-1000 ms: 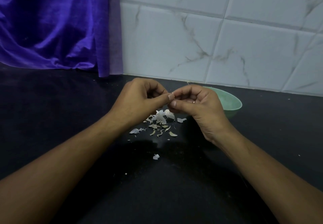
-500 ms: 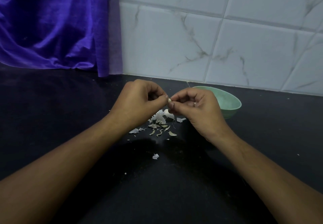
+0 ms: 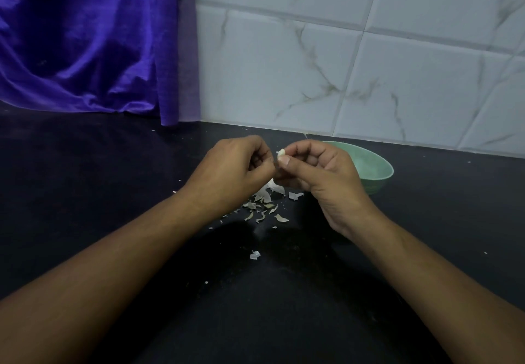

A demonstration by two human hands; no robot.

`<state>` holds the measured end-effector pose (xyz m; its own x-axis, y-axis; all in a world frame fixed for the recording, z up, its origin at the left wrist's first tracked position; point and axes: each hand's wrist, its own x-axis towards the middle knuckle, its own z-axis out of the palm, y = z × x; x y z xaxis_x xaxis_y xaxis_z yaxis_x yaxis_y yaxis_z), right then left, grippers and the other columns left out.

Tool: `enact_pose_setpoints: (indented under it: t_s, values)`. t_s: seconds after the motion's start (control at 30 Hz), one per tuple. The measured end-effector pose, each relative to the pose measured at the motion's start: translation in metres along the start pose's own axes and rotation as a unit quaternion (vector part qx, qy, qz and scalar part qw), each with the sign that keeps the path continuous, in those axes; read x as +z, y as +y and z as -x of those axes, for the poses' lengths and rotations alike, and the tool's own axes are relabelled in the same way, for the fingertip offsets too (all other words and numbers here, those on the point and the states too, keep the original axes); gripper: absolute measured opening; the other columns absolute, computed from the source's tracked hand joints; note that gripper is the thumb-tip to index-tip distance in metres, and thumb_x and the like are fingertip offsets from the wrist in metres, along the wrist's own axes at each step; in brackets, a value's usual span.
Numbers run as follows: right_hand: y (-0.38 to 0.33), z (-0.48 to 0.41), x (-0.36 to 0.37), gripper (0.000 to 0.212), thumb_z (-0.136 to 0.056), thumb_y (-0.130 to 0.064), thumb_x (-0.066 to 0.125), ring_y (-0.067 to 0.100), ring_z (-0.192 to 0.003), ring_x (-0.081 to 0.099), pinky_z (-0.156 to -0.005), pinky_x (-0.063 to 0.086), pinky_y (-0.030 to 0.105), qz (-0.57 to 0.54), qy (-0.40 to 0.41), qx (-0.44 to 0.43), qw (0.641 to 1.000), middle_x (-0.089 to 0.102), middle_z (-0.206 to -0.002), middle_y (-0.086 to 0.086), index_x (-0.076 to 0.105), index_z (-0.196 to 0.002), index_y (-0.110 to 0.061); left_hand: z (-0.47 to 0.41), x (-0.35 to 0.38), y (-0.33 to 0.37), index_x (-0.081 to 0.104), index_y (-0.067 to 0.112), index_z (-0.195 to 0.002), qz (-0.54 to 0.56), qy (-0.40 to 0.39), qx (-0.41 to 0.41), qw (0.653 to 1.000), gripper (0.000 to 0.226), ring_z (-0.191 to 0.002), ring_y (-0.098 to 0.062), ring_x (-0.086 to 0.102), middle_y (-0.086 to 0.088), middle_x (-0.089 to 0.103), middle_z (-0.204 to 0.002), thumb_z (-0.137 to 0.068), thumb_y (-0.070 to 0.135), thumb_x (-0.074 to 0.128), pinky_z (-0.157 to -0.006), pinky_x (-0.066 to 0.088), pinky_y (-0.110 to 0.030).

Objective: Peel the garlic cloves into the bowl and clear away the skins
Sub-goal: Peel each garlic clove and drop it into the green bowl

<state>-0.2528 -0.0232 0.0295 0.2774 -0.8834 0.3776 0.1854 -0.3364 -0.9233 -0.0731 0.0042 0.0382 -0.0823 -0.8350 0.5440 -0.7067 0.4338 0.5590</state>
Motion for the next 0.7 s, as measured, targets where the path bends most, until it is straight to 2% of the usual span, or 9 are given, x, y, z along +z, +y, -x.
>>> enact_pose_setpoints:
  t_s: [0.13,0.23,0.4,0.53,0.7]
  values:
    - [-0.006,-0.004,-0.006,0.01,-0.091,0.0,0.072,0.026,-0.081,0.075,-0.08,0.064,0.043,-0.047,0.019,-0.001,0.999,0.072,-0.089,0.013,0.068,-0.099,-0.006,0.0,0.0,-0.003,0.07,0.02,-0.089,0.022,-0.011,-0.012,1.0,0.012,-0.07,-0.008,0.065,0.007,0.071,-0.076,-0.098,0.023,0.063,-0.065,0.051,-0.032]
    - [-0.006,-0.004,-0.008,0.012,-0.091,0.0,0.072,0.026,-0.08,0.074,-0.076,0.063,0.039,-0.033,0.011,0.0,0.999,0.073,-0.089,0.012,0.069,-0.101,-0.003,-0.002,-0.003,-0.003,0.073,0.022,-0.092,0.098,-0.007,-0.021,0.995,0.014,-0.075,-0.01,0.072,0.006,0.075,-0.081,-0.101,0.02,0.062,-0.071,0.059,-0.035]
    - [-0.004,-0.002,-0.007,0.01,-0.091,0.003,0.072,0.023,-0.075,0.072,-0.076,0.063,0.041,0.034,-0.005,-0.018,0.999,0.073,-0.085,0.011,0.07,-0.1,-0.002,-0.002,-0.007,0.0,0.076,0.02,-0.089,0.157,0.01,-0.025,0.987,0.019,-0.076,-0.016,0.075,0.002,0.076,-0.079,-0.099,0.034,0.07,-0.072,0.063,-0.051]
    - [-0.004,-0.002,-0.006,0.01,-0.09,0.002,0.073,0.021,-0.074,0.072,-0.08,0.062,0.048,0.066,-0.009,-0.026,0.997,0.074,-0.088,0.014,0.071,-0.099,-0.003,-0.001,-0.008,0.0,0.078,0.021,-0.09,0.159,0.003,-0.03,0.987,0.008,-0.076,-0.02,0.076,0.0,0.076,-0.077,-0.094,0.029,0.077,-0.073,0.063,-0.051]
    - [-0.003,-0.003,-0.007,0.012,-0.089,-0.002,0.076,0.024,-0.075,0.072,-0.083,0.06,0.054,0.084,-0.004,-0.028,0.996,0.075,-0.087,0.014,0.072,-0.1,0.001,-0.003,-0.011,0.0,0.079,0.019,-0.09,0.164,-0.008,-0.038,0.986,0.004,-0.075,-0.018,0.076,0.001,0.077,-0.075,-0.093,0.022,0.077,-0.072,0.065,-0.05]
